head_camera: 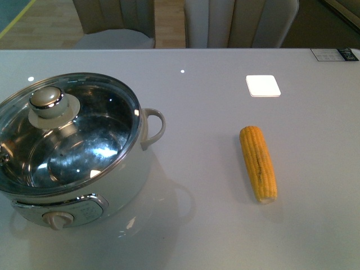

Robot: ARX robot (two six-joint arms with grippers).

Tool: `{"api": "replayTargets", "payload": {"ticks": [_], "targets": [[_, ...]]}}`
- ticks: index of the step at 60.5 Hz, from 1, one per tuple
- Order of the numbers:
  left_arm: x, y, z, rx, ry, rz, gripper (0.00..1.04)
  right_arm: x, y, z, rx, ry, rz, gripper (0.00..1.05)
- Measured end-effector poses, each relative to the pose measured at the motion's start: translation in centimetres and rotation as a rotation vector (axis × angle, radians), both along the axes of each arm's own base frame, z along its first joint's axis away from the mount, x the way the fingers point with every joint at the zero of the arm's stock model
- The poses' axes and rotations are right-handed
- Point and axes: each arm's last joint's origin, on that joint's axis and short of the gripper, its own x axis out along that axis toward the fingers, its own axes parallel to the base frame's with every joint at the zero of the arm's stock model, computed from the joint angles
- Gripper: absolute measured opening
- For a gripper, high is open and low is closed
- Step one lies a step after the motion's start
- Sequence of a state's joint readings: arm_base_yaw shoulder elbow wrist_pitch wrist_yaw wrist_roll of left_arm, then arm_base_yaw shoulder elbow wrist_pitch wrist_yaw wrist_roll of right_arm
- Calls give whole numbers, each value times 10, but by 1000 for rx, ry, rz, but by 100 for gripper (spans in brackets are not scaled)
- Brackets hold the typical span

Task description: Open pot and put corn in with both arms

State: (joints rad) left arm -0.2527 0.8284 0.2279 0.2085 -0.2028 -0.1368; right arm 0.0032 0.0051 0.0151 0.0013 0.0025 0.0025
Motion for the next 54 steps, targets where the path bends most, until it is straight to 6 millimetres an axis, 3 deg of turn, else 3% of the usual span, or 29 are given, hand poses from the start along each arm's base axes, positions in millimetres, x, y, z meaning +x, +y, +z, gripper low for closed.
{"api": "replayTargets", "payload": {"ticks": [9,21,38,54], "targets": [[55,-26,-24,33,-33,-58,98,0,0,0,0,0,0,96],[96,-32,-63,75,-31,-57,98,0,0,0,0,0,0,96],[118,-33,-93,80,32,-36,98,0,0,0,0,0,0,96],[128,-34,-101,66,46,-16,98,0,0,0,0,0,0,96]]}}
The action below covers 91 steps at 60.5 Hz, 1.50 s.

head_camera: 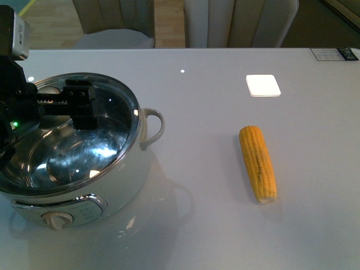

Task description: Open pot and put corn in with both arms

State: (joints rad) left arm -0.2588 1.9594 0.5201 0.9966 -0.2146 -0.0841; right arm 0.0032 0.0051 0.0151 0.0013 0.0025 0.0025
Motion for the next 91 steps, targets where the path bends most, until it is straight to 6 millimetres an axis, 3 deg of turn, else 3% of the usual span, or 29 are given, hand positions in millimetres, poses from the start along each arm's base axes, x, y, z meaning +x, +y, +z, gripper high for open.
{"api": "replayTargets", "payload": {"ticks": [15,36,63,91], "targets": [[3,-1,-7,-14,18,14,95,0,0,0,0,0,0,96],[4,-5,-6,0,-4,21,43,0,0,0,0,0,0,96],[1,-5,-1,22,-3,33,42,0,0,0,0,0,0,96],[-7,7,64,38,-120,80,42,0,0,0,0,0,0,96]]}}
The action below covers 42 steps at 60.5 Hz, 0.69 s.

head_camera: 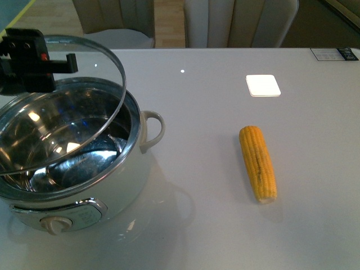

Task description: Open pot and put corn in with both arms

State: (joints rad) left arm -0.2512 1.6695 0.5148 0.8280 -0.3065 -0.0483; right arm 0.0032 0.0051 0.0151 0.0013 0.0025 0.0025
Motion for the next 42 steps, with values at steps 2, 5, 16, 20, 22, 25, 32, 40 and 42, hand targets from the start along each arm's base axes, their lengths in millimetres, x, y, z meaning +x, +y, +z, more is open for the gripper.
{"api": "replayTargets", "payload": {"ticks": [2,5,16,20,22,25,32,40,42], "targets": [[0,3,3,-4,-11,6,42,0,0,0,0,0,0,96],[1,11,9,-8,-30,17,42,0,0,0,0,0,0,96],[1,53,21,-5,-90,85,42,0,0,0,0,0,0,96],[-1,75,20,6,-99,119,42,0,0,0,0,0,0,96],[-3,90,18,14,-102,142,42,0,0,0,0,0,0,96],[-5,109,14,28,-107,173,42,0,0,0,0,0,0,96],[-10,148,3,53,-111,233,42,0,0,0,0,0,0,96],[-20,188,-22,55,-79,291,42,0,0,0,0,0,0,96],[-22,195,-28,51,-67,300,42,0,0,0,0,0,0,96]]}}
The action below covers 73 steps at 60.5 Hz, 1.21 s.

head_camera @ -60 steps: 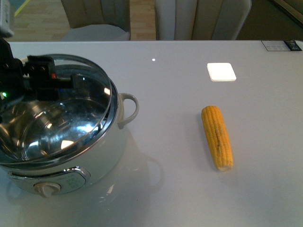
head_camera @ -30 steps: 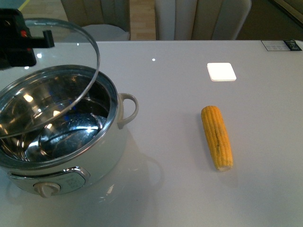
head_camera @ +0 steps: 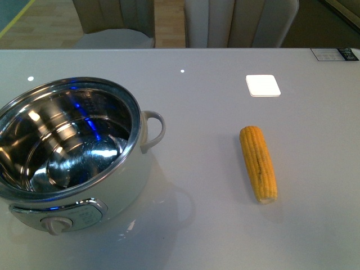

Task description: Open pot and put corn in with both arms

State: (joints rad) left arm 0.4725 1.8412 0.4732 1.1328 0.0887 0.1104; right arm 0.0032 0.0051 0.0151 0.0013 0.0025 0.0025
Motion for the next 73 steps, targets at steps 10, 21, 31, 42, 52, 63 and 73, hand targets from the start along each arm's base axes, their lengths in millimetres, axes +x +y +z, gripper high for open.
{"api": "replayTargets", "payload": {"ticks": [10,21,31,42,52,63,73], "targets": [[-3,31,-40,-52,61,31,42,0,0,0,0,0,0,96],[3,51,-68,-84,78,-4,42,0,0,0,0,0,0,96],[10,61,-89,-83,75,-35,42,0,0,0,0,0,0,96],[13,63,-115,-92,97,-60,42,0,0,0,0,0,0,96],[17,67,-135,-83,120,-70,42,0,0,0,0,0,0,96],[22,70,-153,-59,142,-77,42,0,0,0,0,0,0,96],[26,73,-163,-55,150,-66,42,0,0,0,0,0,0,96]]}}
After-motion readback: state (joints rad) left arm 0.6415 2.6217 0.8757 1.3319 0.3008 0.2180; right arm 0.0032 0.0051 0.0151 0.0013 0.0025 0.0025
